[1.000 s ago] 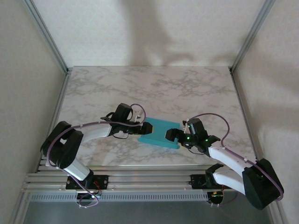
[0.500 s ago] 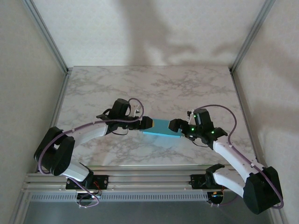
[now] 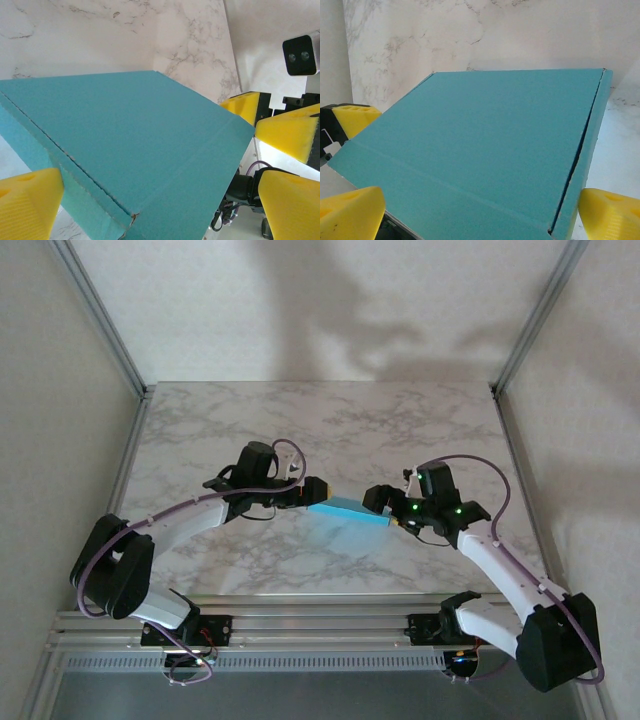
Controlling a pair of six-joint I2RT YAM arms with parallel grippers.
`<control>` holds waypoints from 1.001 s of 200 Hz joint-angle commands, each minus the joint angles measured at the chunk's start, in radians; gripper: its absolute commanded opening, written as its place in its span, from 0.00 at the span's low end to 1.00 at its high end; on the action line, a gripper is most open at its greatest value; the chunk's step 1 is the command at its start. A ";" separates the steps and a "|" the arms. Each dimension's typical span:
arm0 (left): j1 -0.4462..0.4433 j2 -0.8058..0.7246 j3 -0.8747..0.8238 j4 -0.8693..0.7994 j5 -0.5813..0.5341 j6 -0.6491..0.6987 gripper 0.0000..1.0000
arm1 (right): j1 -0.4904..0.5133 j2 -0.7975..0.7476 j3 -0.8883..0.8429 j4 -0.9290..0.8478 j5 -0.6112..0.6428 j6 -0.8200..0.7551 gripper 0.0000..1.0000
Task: Fold the paper box
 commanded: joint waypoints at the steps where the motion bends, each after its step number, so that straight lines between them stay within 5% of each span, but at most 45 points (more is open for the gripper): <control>1: 0.002 -0.029 0.036 0.005 0.007 -0.021 0.99 | -0.005 0.014 0.049 -0.013 -0.045 -0.011 0.99; 200: 0.038 0.000 -0.014 0.024 -0.074 -0.083 0.99 | -0.033 0.140 0.149 -0.037 -0.074 -0.037 0.99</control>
